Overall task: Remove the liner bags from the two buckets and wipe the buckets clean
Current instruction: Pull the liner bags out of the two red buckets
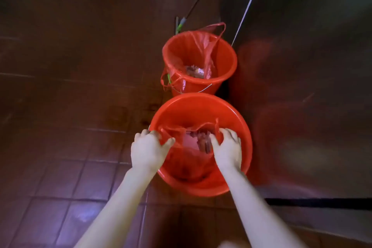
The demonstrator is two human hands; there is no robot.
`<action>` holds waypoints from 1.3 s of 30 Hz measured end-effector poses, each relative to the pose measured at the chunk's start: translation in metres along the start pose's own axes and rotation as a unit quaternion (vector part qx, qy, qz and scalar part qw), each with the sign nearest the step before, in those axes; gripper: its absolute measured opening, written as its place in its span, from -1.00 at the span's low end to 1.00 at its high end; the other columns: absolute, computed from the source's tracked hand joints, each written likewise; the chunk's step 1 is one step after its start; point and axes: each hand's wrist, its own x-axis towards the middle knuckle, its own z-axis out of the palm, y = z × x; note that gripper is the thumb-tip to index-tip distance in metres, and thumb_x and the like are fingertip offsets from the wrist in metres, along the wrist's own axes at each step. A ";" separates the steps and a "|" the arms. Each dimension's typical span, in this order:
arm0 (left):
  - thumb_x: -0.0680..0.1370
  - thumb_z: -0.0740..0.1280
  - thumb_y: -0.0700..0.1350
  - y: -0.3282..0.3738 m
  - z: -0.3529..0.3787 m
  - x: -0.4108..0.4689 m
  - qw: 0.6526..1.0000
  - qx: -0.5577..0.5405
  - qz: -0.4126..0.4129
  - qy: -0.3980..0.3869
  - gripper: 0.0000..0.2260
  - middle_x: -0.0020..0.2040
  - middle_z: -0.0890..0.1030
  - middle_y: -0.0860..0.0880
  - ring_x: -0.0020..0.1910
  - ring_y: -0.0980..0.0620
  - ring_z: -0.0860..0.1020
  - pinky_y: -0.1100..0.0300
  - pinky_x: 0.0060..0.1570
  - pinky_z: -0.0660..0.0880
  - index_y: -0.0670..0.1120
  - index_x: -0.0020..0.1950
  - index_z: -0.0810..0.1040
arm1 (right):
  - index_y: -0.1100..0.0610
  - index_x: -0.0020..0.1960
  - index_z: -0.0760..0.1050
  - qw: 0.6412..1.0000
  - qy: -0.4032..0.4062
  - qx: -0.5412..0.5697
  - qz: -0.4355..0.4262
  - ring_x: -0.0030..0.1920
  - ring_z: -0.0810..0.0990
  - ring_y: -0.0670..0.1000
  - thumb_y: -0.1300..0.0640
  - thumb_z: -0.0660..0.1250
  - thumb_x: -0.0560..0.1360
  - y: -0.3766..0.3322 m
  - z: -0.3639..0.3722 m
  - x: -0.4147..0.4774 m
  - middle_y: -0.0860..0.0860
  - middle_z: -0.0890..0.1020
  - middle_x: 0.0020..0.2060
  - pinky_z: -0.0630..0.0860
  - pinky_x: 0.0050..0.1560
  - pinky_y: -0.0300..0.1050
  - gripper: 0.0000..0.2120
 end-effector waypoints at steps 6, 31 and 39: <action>0.49 0.44 -0.07 0.004 0.048 0.032 0.977 -0.106 0.148 0.113 -0.85 -0.02 0.56 -0.12 0.02 -0.18 0.49 0.04 0.02 0.42 -0.14 -0.03 0.63 | 0.21 0.04 0.66 0.981 0.127 0.143 -0.003 0.23 0.49 0.14 0.18 0.36 0.54 0.019 0.055 0.005 0.09 0.55 0.21 0.24 0.19 -0.30 -0.85; 0.62 0.28 -0.23 0.025 0.049 0.042 0.872 -0.435 0.106 -0.196 -0.91 -0.31 0.60 -0.01 -0.37 0.19 0.50 0.34 -0.29 0.46 -0.12 0.12 0.48 | 0.09 0.13 0.37 0.957 -0.147 0.239 -0.070 -0.04 0.51 -0.07 0.22 0.18 0.59 -0.024 0.038 -0.010 -0.04 0.55 -0.02 0.31 -0.17 -0.34 -0.87; 0.59 0.32 -0.17 0.010 0.052 0.041 0.825 -0.485 0.085 -0.278 -0.86 -0.23 0.62 -0.13 -0.27 0.03 0.52 0.18 -0.16 0.49 -0.20 0.04 0.63 | -0.08 -0.05 0.51 0.947 -0.174 0.248 -0.107 -0.10 0.52 -0.20 0.03 0.18 0.62 -0.012 0.030 -0.014 -0.06 0.58 -0.08 0.42 -0.02 -0.33 -0.85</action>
